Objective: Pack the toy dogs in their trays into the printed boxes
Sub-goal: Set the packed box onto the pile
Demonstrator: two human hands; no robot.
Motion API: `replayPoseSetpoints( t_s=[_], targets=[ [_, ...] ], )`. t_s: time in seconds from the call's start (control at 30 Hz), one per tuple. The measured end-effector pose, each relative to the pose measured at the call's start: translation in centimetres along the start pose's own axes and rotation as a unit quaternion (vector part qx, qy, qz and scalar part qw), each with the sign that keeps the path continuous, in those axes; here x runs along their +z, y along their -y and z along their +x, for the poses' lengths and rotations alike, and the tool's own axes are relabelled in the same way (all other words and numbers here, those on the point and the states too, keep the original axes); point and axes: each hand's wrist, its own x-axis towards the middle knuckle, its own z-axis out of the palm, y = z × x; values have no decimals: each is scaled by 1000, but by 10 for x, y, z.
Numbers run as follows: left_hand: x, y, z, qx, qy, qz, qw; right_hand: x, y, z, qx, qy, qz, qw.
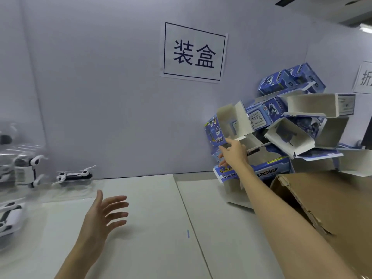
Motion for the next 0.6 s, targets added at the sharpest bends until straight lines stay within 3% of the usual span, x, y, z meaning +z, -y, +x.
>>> replayPoseSetpoints(
  t_s=[0.23, 0.43, 0.6],
  targets=[
    [7, -2, -2, 10, -27, 43, 999, 24, 30, -39, -129, -104, 85, 982],
    [18, -6, -16, 148, -74, 161, 973, 55, 32, -125, -245, -83, 85, 962],
    [29, -15, -26, 141, 65, 182, 971, 79, 29, -176, -296, 0, 165, 941]
  ],
)
